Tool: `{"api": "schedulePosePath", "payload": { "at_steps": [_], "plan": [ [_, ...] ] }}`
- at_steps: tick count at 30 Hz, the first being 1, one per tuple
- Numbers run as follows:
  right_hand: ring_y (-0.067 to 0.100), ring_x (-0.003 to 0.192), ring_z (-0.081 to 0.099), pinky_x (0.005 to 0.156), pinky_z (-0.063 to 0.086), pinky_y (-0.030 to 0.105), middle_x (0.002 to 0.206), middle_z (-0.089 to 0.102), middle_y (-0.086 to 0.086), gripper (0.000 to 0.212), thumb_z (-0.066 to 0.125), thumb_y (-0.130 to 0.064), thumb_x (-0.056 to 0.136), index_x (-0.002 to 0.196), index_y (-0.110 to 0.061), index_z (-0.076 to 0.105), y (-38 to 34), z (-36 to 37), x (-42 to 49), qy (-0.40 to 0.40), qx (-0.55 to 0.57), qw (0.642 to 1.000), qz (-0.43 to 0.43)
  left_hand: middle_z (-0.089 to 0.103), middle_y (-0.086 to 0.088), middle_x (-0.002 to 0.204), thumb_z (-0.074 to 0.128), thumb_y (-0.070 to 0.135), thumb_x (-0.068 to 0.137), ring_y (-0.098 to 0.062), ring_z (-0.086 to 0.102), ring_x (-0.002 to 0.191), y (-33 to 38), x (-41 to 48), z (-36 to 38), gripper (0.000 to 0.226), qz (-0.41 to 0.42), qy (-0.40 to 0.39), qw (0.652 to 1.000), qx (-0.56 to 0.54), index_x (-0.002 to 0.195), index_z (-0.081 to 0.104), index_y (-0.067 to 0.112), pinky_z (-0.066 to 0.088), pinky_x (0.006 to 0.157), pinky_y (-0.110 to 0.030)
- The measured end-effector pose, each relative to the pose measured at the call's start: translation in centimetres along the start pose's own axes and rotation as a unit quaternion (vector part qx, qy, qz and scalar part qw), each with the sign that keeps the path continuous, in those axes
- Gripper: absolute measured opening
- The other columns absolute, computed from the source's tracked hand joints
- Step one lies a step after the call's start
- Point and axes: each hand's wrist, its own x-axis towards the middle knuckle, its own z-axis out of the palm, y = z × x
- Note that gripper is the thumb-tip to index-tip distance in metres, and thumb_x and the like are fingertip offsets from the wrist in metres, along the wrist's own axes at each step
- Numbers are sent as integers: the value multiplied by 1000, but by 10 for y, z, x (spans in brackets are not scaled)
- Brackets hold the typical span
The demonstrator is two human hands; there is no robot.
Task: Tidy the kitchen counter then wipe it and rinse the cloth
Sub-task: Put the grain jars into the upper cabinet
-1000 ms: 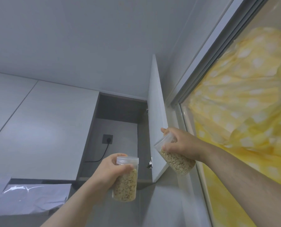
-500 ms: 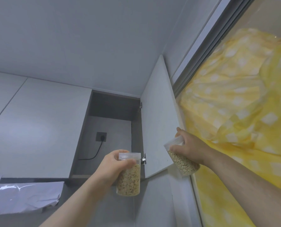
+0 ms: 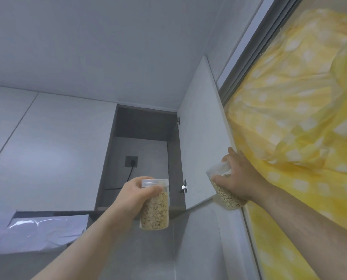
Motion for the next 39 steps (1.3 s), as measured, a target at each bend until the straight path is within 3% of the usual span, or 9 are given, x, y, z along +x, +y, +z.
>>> {"api": "schedulePosePath", "payload": {
  "at_steps": [3,6,9,12,17,23,29,32,39],
  "plan": [
    [19,149,-4,119,4,34,161,13,7,82,47,-68,66,130,-16,44,-5,8,-6,34,-41,997,-60,73,-1,87,71,35,63,-20,71,85,-3,2,-6,39,-2,-1,1000,3,100,66,24,58,77,-41],
    [16,145,16,115,16,28,153,32,-1,92,42,-73,55,129,-17,46,-13,16,-13,66,14,994,-84,71,-4,94,75,43,57,-22,69,91,-6,6,-12,51,2,-3,1000,25,103,66,24,56,81,-43],
    [14,110,51,90,45,27,115,51,-9,69,61,-63,59,116,-24,50,-22,25,-16,36,138,989,-42,72,-4,95,73,52,47,-22,69,91,-8,7,-17,64,2,-2,999,40,104,66,22,56,82,-42],
    [13,88,63,77,56,35,96,63,-7,43,73,-48,67,100,-27,56,-26,40,-15,3,247,969,-17,74,-3,88,72,51,47,-21,71,86,-12,8,-26,62,0,6,999,45,100,67,20,57,82,-44],
    [15,94,65,86,55,37,108,64,-2,62,76,-46,72,125,-28,48,-35,77,-14,-37,338,940,11,68,-7,100,76,38,55,-24,69,88,-25,19,-45,58,-8,100,994,45,107,58,21,57,74,-44],
    [18,84,67,78,56,37,93,67,0,35,76,-35,77,98,-30,49,-52,143,-3,-51,385,921,19,70,-5,96,76,34,54,-20,70,82,-48,33,-71,48,0,153,987,54,97,59,23,53,64,-32],
    [19,87,67,81,57,39,97,68,1,36,79,-34,75,96,-27,51,-74,218,21,-63,401,914,28,71,-3,91,79,27,69,-15,69,77,-86,63,-102,27,7,176,980,91,92,65,21,54,63,-30],
    [18,90,66,83,57,42,99,66,-1,34,79,-34,75,95,-26,52,-82,254,41,-61,408,911,24,70,-5,94,78,32,65,-18,69,82,-103,85,-122,42,13,186,976,110,102,66,15,56,66,-32],
    [16,85,67,72,59,35,98,66,0,31,75,-36,79,97,-23,54,-106,312,96,-34,439,897,20,65,-4,95,72,29,77,-16,64,84,-136,146,-155,31,52,198,970,130,102,64,12,49,62,-27]
  ]
}}
